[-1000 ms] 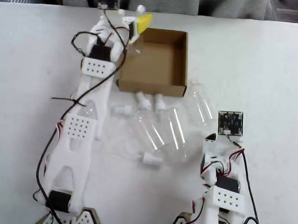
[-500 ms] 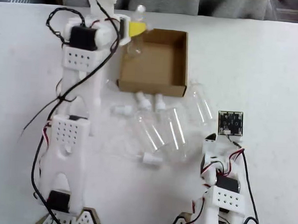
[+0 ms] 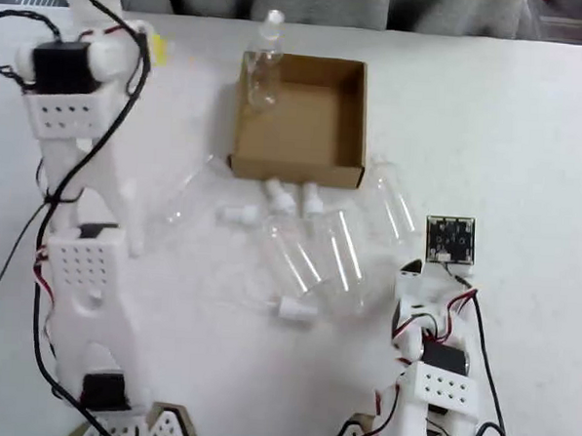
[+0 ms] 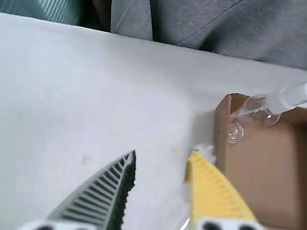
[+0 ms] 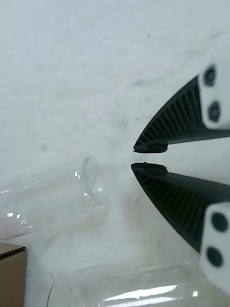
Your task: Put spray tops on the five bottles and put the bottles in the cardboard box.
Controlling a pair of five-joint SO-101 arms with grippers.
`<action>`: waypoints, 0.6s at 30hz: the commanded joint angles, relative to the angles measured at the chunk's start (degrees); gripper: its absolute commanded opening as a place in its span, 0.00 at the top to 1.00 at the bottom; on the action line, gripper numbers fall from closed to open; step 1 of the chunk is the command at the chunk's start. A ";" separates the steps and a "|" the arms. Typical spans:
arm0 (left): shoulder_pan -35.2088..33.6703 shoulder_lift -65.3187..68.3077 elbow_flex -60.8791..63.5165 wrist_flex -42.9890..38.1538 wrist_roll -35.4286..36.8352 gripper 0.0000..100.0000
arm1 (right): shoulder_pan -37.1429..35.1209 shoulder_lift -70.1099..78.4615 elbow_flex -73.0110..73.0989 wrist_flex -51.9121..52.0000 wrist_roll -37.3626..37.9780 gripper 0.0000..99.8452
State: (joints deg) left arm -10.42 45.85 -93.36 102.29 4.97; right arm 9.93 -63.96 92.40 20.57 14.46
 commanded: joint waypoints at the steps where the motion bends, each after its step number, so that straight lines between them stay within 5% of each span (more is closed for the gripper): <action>1: -2.77 -6.20 -1.67 0.44 -10.11 0.98 | -0.04 -0.48 -0.53 -1.10 0.53 0.97; 8: -6.29 -21.41 21.01 0.35 -8.62 0.94 | -0.13 -0.48 -0.53 -1.10 0.53 0.97; 18: -1.80 -52.09 64.53 -4.75 -8.35 0.94 | 0.13 -0.57 -0.53 -0.75 0.53 0.98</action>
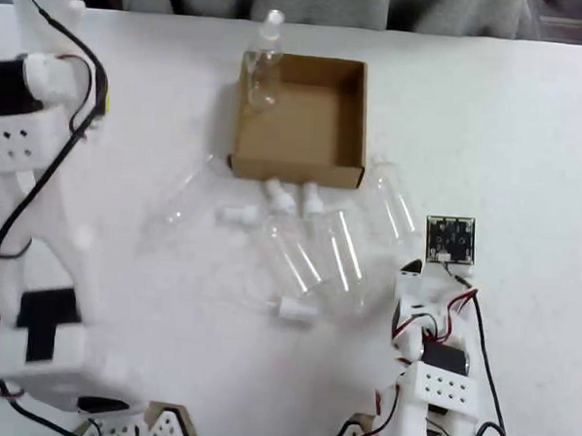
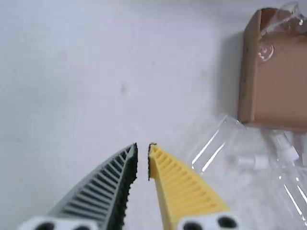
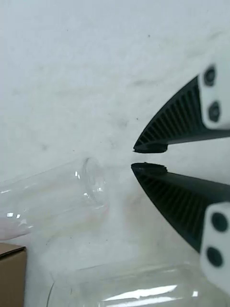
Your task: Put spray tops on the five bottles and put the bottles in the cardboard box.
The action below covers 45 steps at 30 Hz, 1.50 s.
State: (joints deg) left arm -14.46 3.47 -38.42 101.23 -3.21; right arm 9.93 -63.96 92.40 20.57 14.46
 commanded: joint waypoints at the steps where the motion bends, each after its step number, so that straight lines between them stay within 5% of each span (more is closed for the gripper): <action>1: 2.95 -12.09 13.54 -5.19 -0.18 0.94 | 0.13 -0.57 -0.53 -0.75 0.53 0.98; 14: 11.65 -38.55 68.40 -33.58 -9.14 0.92 | 0.13 -0.48 -0.44 -0.75 0.53 0.98; 21: 12.18 -39.43 82.46 -47.21 -9.23 0.67 | 0.13 -0.40 -0.44 -0.75 0.53 0.98; 28: 12.00 -36.18 83.69 -53.45 -12.84 0.66 | 0.13 -0.31 -0.44 -0.75 0.53 0.98; 45: 9.36 -2.42 59.96 -53.45 -13.27 0.66 | 0.04 -0.31 -0.44 -0.75 0.53 0.98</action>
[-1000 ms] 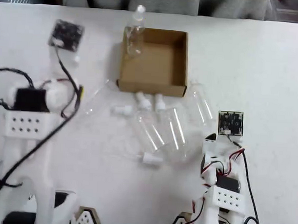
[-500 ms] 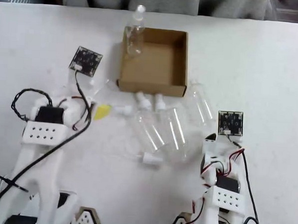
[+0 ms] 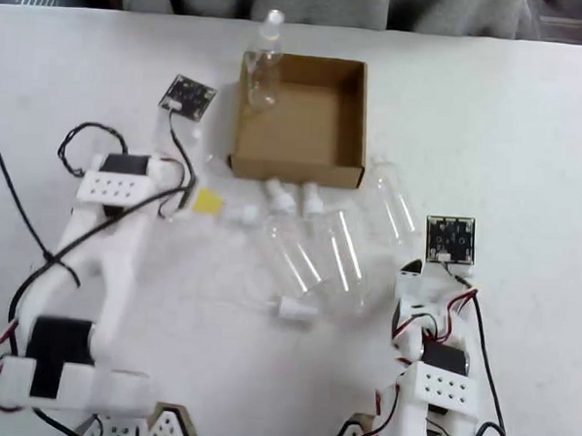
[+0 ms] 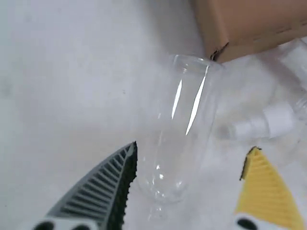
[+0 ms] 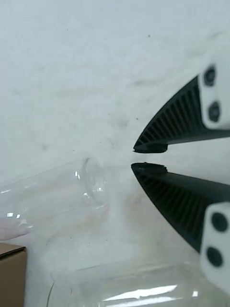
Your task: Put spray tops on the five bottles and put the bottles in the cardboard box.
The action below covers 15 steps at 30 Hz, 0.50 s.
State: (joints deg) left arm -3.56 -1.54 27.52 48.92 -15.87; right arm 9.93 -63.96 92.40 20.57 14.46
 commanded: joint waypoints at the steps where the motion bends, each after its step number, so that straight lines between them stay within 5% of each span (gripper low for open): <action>1: -1.89 4.44 -7.21 -1.14 -0.62 0.66 | 0.04 -0.31 -0.44 -0.75 0.53 0.98; 15: -2.24 18.33 -14.33 -0.88 -0.62 0.71 | 0.04 -0.31 -0.44 -0.75 0.53 0.98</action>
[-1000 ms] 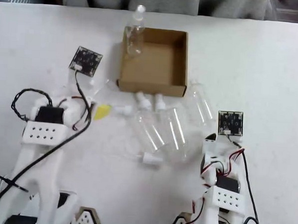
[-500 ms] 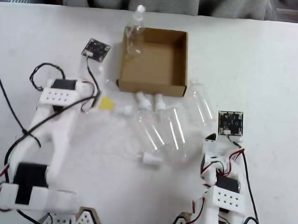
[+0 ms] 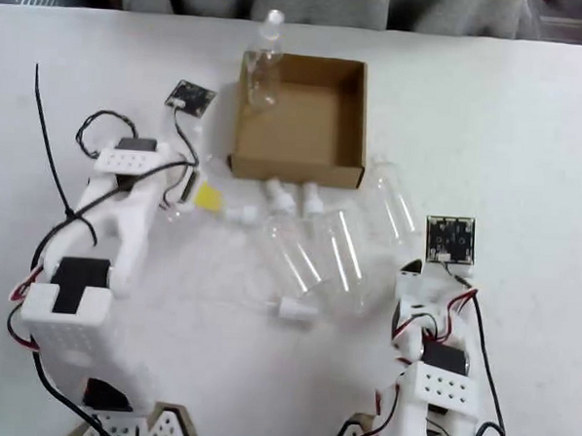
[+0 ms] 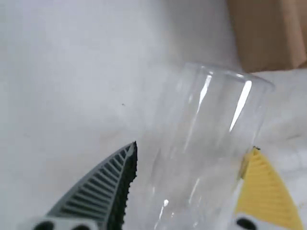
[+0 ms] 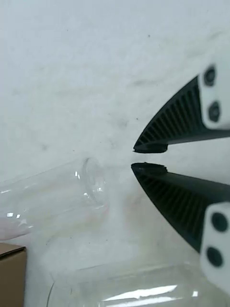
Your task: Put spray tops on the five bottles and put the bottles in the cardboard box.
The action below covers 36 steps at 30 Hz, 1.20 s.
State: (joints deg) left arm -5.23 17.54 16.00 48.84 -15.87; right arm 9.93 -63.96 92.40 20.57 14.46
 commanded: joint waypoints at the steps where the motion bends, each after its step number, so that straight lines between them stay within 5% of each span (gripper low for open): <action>1: -0.66 -0.75 -2.81 -0.70 -1.23 0.75 | 0.04 -0.31 -0.44 -0.75 0.53 0.98; 6: -0.66 -0.75 -2.64 0.88 -15.91 0.99 | 0.04 -0.40 -0.44 -0.75 0.53 0.98; 19: -4.18 -17.27 5.36 16.35 -45.27 0.97 | 0.04 -0.40 -0.44 -0.75 0.53 0.98; 28: 1.71 -28.70 21.36 15.03 -47.56 0.96 | 0.04 -0.75 0.18 -0.92 0.53 0.98; 36: 1.80 -29.23 25.76 9.58 -46.24 0.78 | 0.04 -0.75 0.26 -1.01 0.53 0.98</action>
State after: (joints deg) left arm -3.91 -8.66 42.02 59.82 -62.73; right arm 10.02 -63.96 93.27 20.48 14.46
